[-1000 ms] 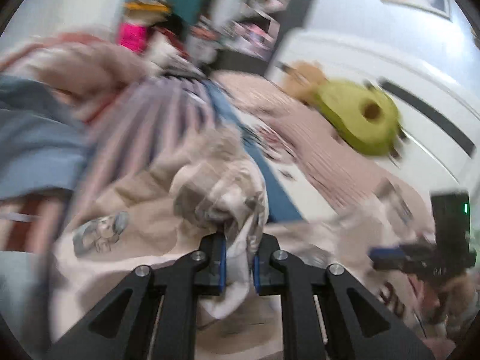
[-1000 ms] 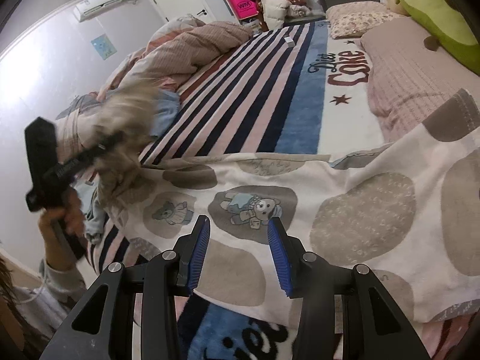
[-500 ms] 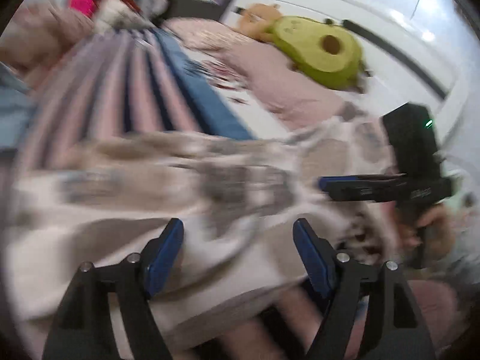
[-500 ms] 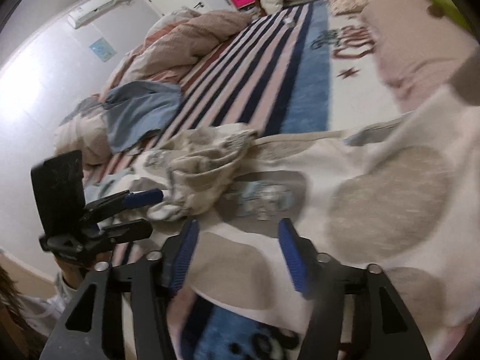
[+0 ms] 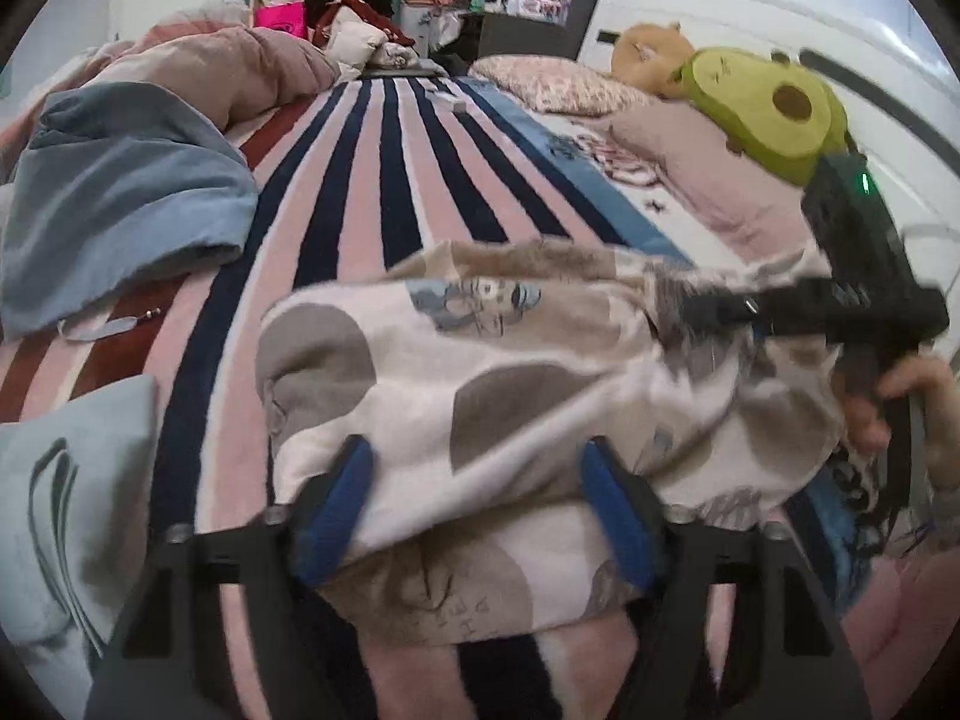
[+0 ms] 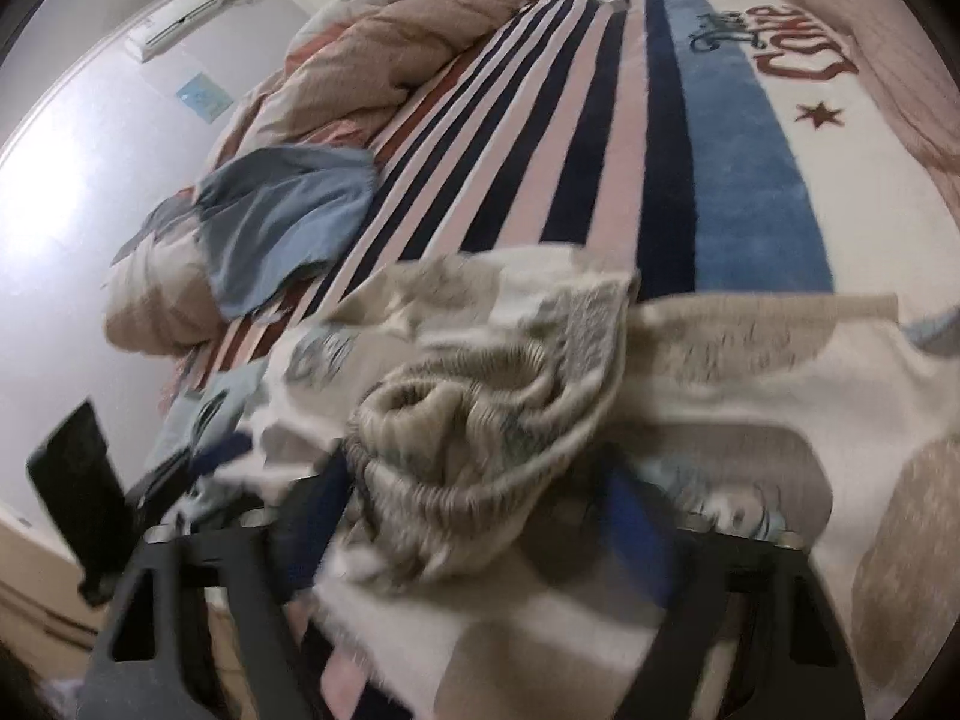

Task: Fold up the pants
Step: 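Grasp the elastic cuff with the left tool and lift it up, then grasp the elastic cuff with the right tool while the left tool releases it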

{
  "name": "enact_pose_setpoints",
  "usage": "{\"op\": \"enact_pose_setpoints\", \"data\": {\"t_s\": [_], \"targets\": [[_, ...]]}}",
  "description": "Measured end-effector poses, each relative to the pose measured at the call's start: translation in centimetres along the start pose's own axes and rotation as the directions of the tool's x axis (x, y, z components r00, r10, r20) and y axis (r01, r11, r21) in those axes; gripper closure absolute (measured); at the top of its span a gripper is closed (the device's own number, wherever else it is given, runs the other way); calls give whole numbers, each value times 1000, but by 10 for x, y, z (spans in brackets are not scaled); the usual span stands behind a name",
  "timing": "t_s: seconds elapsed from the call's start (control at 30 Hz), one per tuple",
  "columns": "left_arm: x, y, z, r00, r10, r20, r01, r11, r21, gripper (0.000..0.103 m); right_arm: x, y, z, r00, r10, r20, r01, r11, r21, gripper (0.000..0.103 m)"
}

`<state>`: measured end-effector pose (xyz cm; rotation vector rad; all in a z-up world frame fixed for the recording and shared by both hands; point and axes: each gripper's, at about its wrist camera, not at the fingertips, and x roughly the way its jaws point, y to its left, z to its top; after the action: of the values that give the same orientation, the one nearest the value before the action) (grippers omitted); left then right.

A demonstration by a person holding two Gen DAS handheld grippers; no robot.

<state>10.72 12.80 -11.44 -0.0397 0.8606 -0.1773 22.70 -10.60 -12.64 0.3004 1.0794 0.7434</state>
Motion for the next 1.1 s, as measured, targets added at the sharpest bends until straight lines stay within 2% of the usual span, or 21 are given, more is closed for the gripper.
{"op": "enact_pose_setpoints", "data": {"t_s": [0.03, 0.07, 0.23, 0.33, 0.4, 0.43, 0.5, 0.57, 0.6, 0.63, 0.7, 0.73, 0.77, 0.87, 0.9, 0.93, 0.97, 1.0, 1.1], "targets": [[2, -1, -3, 1000, 17, -15, -17, 1000, 15, 68, 0, 1, 1, 1000, -12, 2, 12, 1000, -8, 74], [3, 1, -7, 999, 40, -33, -39, 999, 24, 75, -1, 2, 0, 1000, -23, 5, 23, 1000, -19, 79], [-6, 11, -14, 999, 10, -35, -11, 1000, -13, 78, -23, 16, -18, 1000, -25, -3, 25, 995, -95, 87], [-13, 11, -18, 1000, 10, -28, -11, 1000, -19, 78, -34, 15, -34, 997, 30, -69, -34, 998, -51, 90], [-18, 10, -19, 1000, -13, -19, 13, 1000, -20, 78, -39, 12, -42, 995, 32, -92, -35, 999, -35, 91], [-20, 9, -19, 1000, -25, -12, 25, 1000, -19, 76, -42, 11, -47, 995, 22, -100, -26, 999, -39, 91], [-25, 9, -16, 999, -42, 14, 42, 999, -26, 66, -43, 9, -56, 992, 7, -130, -13, 999, -49, 91], [-28, 11, -12, 997, -56, 44, 58, 997, -44, 48, -41, 5, -61, 990, -32, -138, 24, 998, -60, 91], [-30, 12, -10, 997, -60, 57, 63, 997, -52, 45, -38, 2, -61, 988, -57, -141, 47, 996, -71, 88], [-31, 13, -7, 996, -59, 67, 62, 996, -56, 44, -36, -1, -60, 987, -59, -147, 51, 997, -57, 78], [-33, 15, -2, 995, -42, 89, 47, 997, -64, 43, -33, -11, -55, 987, -21, -160, 22, 1000, 6, 53], [-34, 17, -1, 995, -33, 99, 40, 997, -72, 40, -31, -15, -50, 986, 39, -164, -32, 998, 46, 34], [-33, 20, 1, 994, -25, 105, 34, 996, -84, 40, -31, -18, -45, 986, 79, -148, -70, 995, 70, 29], [-25, 26, 2, 995, -37, 97, 49, 991, -128, 40, -20, -17, -34, 990, 58, -128, -50, 997, 60, 29], [-23, 27, 1, 994, -44, 95, 57, 989, -136, 40, -16, -17, -32, 991, 47, -123, -40, 997, 59, 31], [-21, 27, 1, 994, -49, 94, 62, 988, -143, 40, -11, -15, -30, 993, 21, -118, -15, 999, 45, 51], [-19, 26, 1, 994, -50, 96, 63, 988, -144, 40, -10, -12, -30, 994, -6, -113, 9, 1000, 19, 80], [-18, 23, 1, 994, -48, 97, 61, 989, -136, 40, -11, -8, -29, 993, -59, -104, 56, 998, -30, 79], [-17, 15, 2, 994, -57, 98, 67, 993, -102, 40, -29, -9, -27, 992, -118, -37, 116, 992, -57, 80]]}}
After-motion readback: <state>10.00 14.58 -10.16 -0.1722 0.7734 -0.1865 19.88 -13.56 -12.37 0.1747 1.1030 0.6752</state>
